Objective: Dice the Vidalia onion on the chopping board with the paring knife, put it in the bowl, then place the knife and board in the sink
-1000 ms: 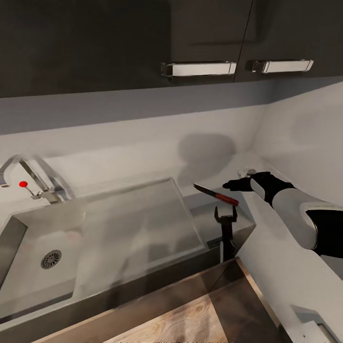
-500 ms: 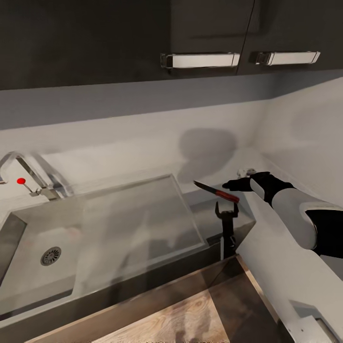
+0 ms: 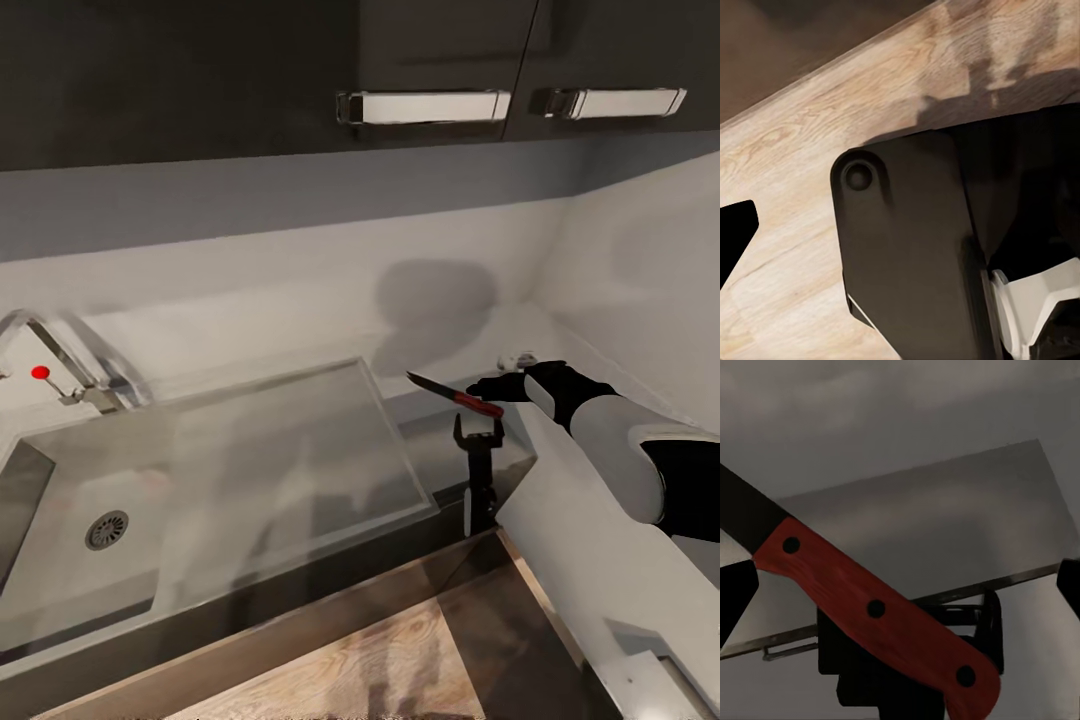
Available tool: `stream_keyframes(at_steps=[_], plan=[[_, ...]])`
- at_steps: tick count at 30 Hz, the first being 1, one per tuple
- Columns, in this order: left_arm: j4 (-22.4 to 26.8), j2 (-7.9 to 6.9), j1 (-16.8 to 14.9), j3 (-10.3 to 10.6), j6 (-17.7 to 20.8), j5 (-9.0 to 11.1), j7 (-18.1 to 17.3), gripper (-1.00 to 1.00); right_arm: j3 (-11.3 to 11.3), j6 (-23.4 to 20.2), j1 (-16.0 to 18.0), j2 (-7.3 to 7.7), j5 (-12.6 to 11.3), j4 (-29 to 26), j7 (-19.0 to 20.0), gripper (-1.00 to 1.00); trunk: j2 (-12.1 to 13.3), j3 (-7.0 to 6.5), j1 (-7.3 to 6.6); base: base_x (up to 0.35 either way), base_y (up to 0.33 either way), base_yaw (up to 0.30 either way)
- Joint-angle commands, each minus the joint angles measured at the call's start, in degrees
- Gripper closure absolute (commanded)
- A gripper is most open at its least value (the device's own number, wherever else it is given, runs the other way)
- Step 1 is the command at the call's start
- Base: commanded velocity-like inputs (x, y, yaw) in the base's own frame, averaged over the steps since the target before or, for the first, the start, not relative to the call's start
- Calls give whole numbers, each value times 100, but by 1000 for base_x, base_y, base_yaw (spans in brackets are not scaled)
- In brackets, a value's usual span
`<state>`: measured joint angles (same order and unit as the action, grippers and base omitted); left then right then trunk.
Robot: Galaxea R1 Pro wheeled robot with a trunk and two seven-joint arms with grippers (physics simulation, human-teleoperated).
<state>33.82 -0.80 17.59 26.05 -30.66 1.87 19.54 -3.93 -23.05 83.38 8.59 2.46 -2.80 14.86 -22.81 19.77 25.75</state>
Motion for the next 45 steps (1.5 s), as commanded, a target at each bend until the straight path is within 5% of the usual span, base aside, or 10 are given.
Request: stream_keyframes(at_steps=[1,30,45], plan=[[10,-8,-1,42,-2,18,50,-100,-37,-24,3,2,26,-10,34,-100,-11,18,3,-3,0,0],[5,-8,-1,46,-2,15,50,-100,-37,-19,-8,-13,26,-3,35,-100,-11,284,3,0,0,0],[2,-8,-1,43,-2,18,50,-100,-37,-15,-111,-112,26,-9,34,-100,-11,302,3,0,0,0]])
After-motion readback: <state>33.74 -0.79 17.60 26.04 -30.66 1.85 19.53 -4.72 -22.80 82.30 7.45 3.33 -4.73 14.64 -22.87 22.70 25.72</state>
